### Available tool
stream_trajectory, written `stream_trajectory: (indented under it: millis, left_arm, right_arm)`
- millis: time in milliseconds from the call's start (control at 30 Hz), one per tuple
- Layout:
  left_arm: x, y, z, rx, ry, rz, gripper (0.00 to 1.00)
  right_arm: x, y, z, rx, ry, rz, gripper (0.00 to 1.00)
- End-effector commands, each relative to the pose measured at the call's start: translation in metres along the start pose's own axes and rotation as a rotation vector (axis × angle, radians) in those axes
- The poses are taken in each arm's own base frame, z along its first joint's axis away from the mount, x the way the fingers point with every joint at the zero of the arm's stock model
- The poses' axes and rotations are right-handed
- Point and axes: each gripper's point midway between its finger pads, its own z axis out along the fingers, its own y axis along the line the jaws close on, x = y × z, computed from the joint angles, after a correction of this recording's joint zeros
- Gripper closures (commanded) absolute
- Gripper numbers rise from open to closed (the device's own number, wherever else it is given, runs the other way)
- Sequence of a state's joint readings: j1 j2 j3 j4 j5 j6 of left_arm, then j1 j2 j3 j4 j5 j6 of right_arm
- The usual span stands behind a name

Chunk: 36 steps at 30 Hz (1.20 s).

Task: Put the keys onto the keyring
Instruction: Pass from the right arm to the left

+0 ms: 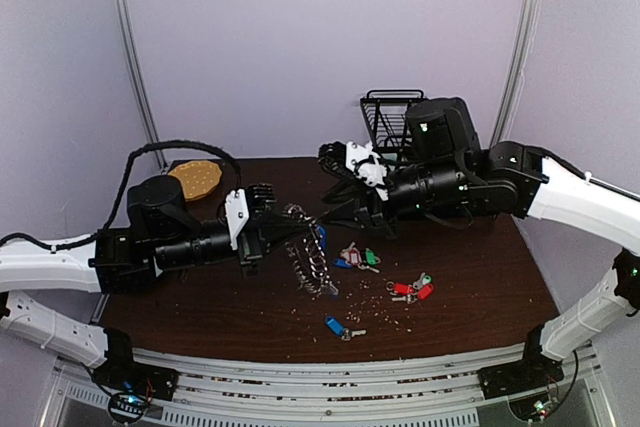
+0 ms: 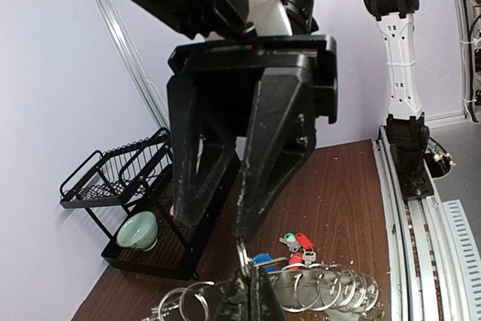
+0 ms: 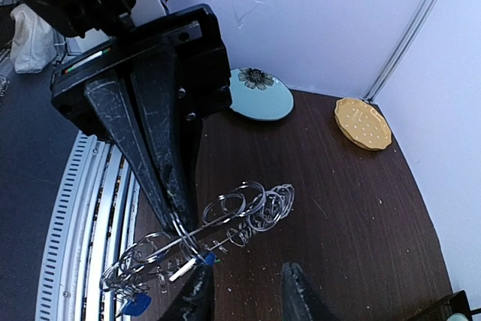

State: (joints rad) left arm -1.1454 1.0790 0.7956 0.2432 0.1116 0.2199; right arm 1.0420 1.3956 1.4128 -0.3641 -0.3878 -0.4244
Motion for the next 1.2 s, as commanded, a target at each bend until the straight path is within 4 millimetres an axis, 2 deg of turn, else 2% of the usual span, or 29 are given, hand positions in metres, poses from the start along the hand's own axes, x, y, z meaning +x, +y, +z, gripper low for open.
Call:
stream_trajectory:
  millis: [0, 100, 367, 633, 900, 1000, 1067, 1167]
  left_arm:
    - [-0.049, 0.008, -0.013, -0.037, -0.215, 0.021, 1.0]
    - [-0.05, 0.009, -0.012, -0.037, -0.218, 0.022, 1.0]
    - [-0.057, 0.007, -0.018, -0.034, -0.262, 0.03, 1.0]
    - [-0.068, 0.008, -0.021, -0.063, -0.405, 0.014, 1.0]
    - [-0.073, 0.019, -0.031, -0.134, -0.457, -0.002, 1.0]
    - [-0.069, 0.017, -0.029, -0.123, -0.438, 0.001, 1.0]
    - [-0.067, 0.015, -0.03, -0.116, -0.438, 0.001, 1.0]
    - [-0.067, 0.016, -0.031, -0.123, -0.431, 0.001, 1.0]
  right_arm:
    - [-0.025, 0.012, -0.01, -0.105, -0.155, 0.048, 0.71]
    - [-0.022, 0.014, -0.005, -0.131, -0.164, 0.073, 0.81]
    - [-0.016, 0.017, 0.003, -0.16, -0.139, 0.077, 0.95]
    - [-0.029, 0.027, 0.007, -0.237, -0.237, 0.122, 0.9]
    - [-0.004, 0.021, 0.014, -0.171, -0.19, 0.165, 0.9]
    - [0.003, 0.002, 0.003, -0.095, -0.167, 0.183, 0.85]
    - [0.0, -0.007, -0.009, -0.06, -0.18, 0.177, 0.81]
    - [-0.011, -0.009, -0.025, -0.034, -0.206, 0.129, 0.74]
